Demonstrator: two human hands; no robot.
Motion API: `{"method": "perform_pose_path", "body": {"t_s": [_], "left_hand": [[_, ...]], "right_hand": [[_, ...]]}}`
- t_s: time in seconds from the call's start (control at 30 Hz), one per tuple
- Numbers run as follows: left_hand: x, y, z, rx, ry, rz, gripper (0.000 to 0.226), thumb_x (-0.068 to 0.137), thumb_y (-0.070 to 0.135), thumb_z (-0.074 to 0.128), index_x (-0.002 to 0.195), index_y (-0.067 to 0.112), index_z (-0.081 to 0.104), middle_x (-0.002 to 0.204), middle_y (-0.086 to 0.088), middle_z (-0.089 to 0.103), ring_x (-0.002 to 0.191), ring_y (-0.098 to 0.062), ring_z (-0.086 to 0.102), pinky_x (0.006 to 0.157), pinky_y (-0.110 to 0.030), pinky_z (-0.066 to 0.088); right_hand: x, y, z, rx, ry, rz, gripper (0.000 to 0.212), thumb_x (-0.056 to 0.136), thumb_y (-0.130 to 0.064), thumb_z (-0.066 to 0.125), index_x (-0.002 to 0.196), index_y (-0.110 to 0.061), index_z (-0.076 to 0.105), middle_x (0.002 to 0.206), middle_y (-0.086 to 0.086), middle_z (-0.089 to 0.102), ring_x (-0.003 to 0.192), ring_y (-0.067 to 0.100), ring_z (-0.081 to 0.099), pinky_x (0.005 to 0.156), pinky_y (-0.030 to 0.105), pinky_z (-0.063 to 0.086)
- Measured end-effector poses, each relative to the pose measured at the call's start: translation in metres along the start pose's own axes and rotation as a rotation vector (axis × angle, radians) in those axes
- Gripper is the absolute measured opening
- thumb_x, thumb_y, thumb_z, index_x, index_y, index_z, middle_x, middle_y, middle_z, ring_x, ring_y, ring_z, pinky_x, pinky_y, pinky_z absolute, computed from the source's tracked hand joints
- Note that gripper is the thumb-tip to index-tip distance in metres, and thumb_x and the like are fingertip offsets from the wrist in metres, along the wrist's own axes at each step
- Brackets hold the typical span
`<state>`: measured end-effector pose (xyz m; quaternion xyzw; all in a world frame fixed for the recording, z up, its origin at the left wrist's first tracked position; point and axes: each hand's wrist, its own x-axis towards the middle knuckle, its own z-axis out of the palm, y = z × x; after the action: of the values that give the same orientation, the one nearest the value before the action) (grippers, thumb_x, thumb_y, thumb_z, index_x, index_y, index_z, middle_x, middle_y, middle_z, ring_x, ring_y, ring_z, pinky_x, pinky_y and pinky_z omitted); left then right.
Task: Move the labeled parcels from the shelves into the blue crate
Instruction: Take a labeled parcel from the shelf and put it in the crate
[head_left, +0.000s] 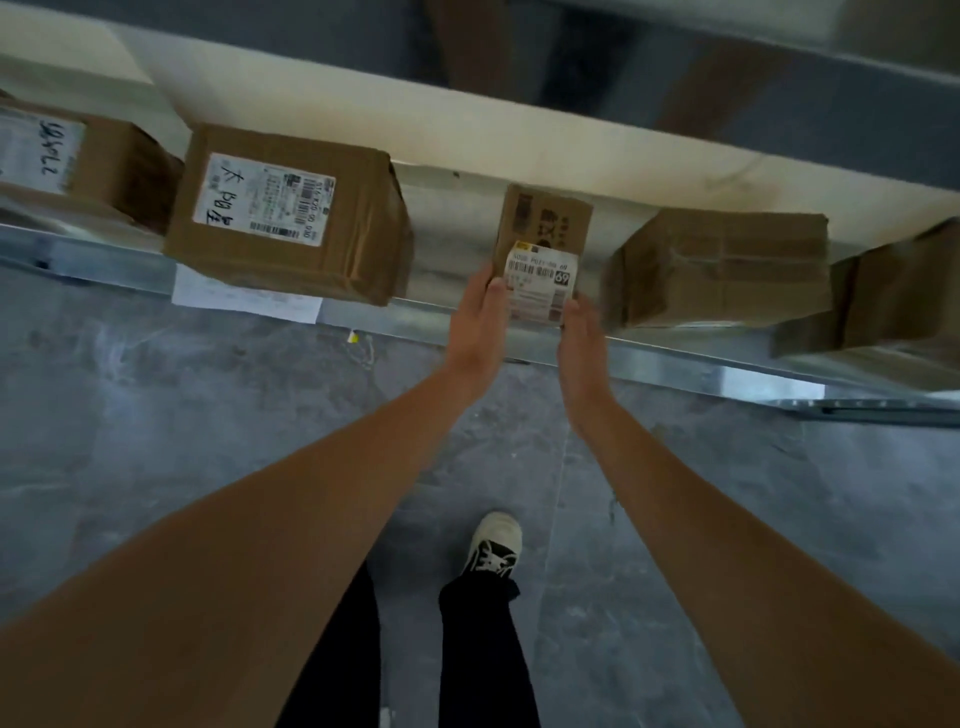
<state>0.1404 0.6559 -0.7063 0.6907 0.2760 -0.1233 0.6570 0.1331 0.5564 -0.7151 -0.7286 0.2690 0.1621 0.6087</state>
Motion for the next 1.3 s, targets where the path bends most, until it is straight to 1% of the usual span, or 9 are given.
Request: {"method": "perform_pose_path", "body": {"t_s": [0.2,0.5,0.6,0.67,0.87,0.93,1.0,1.1,1.3], "left_hand": [[-0.012,0.026,-0.008,-0.307,0.089,-0.211,0.036,0.102,0.019,0.031,0.120,0.004,0.059,0.095,-0.003,0.064,0.078,-0.010,0.059,0.050,-0.010,0.048],[0.007,0.042,-0.036,-0.299,0.026,-0.195,0.042,0.103,0.025,0.030,0.123,0.004,0.060,0.108,-0.005,0.064,0.092,-0.015,0.062,0.072,-0.018,0.053],[0.016,0.041,-0.035,-0.143,0.006,-0.194,0.041,0.102,0.026,0.031,0.120,0.009,0.064,0.107,0.001,0.062,0.085,-0.004,0.059,0.056,-0.004,0.044],[0.021,0.033,-0.033,0.047,-0.054,-0.203,0.043,0.104,0.030,0.028,0.118,0.011,0.064,0.116,-0.003,0.062,0.105,-0.014,0.059,0.075,-0.013,0.041],[0.010,0.028,-0.024,0.062,-0.231,-0.188,0.049,0.106,0.032,0.014,0.146,0.008,0.029,0.136,0.000,0.041,0.130,-0.013,0.036,0.088,-0.013,0.026],[0.013,0.027,-0.013,0.129,-0.020,-0.067,0.051,0.102,0.036,0.027,0.144,0.006,0.032,0.133,-0.001,0.045,0.131,-0.024,0.043,0.099,-0.022,0.033],[0.004,0.029,0.004,0.282,0.127,0.166,0.050,0.097,0.036,0.035,0.140,0.010,0.039,0.133,-0.006,0.048,0.123,-0.023,0.049,0.103,-0.036,0.042],[-0.018,0.040,0.043,0.339,0.128,0.397,0.045,0.099,0.019,0.039,0.143,0.011,0.035,0.141,-0.008,0.041,0.128,-0.018,0.040,0.107,-0.024,0.031],[-0.019,0.033,0.137,0.097,-0.119,-0.017,0.049,0.098,0.037,0.031,0.140,0.014,0.042,0.144,-0.009,0.043,0.133,-0.023,0.039,0.111,-0.037,0.029]], "right_hand": [[-0.011,-0.014,-0.013,0.032,0.025,-0.087,0.034,0.103,-0.040,0.037,0.103,-0.022,0.066,0.105,0.003,0.069,0.094,0.011,0.067,0.070,0.016,0.050],[-0.001,-0.041,-0.005,0.065,-0.004,-0.070,0.033,0.103,-0.040,0.036,0.108,-0.023,0.063,0.105,-0.003,0.068,0.092,0.004,0.064,0.064,0.008,0.049],[0.004,-0.034,0.003,0.030,-0.108,-0.030,0.029,0.104,-0.043,0.033,0.116,-0.029,0.055,0.113,-0.006,0.062,0.097,0.001,0.059,0.080,0.015,0.046],[0.010,-0.031,0.011,0.021,-0.206,0.043,0.037,0.104,-0.045,0.028,0.127,-0.027,0.050,0.117,-0.008,0.054,0.105,0.003,0.051,0.094,0.021,0.034],[0.013,-0.043,0.016,-0.005,-0.230,0.163,0.063,0.098,-0.059,0.030,0.141,-0.016,0.045,0.129,-0.006,0.053,0.114,0.009,0.049,0.098,0.028,0.030],[0.014,-0.045,0.003,-0.093,-0.054,0.073,0.077,0.085,-0.073,0.042,0.136,-0.015,0.050,0.129,-0.001,0.060,0.113,0.014,0.056,0.102,0.033,0.041],[0.014,-0.050,-0.026,-0.189,0.193,-0.139,0.056,0.091,-0.055,0.049,0.124,-0.010,0.056,0.117,0.002,0.063,0.105,0.016,0.058,0.094,0.033,0.047],[0.023,-0.055,-0.085,-0.287,0.429,-0.355,0.049,0.092,-0.046,0.047,0.119,-0.007,0.057,0.114,0.008,0.061,0.103,0.022,0.057,0.090,0.036,0.046],[0.059,-0.039,-0.195,-0.498,0.518,-0.202,0.064,0.094,-0.044,0.050,0.146,-0.009,0.035,0.150,0.012,0.038,0.136,0.027,0.038,0.107,0.037,0.032]]}}
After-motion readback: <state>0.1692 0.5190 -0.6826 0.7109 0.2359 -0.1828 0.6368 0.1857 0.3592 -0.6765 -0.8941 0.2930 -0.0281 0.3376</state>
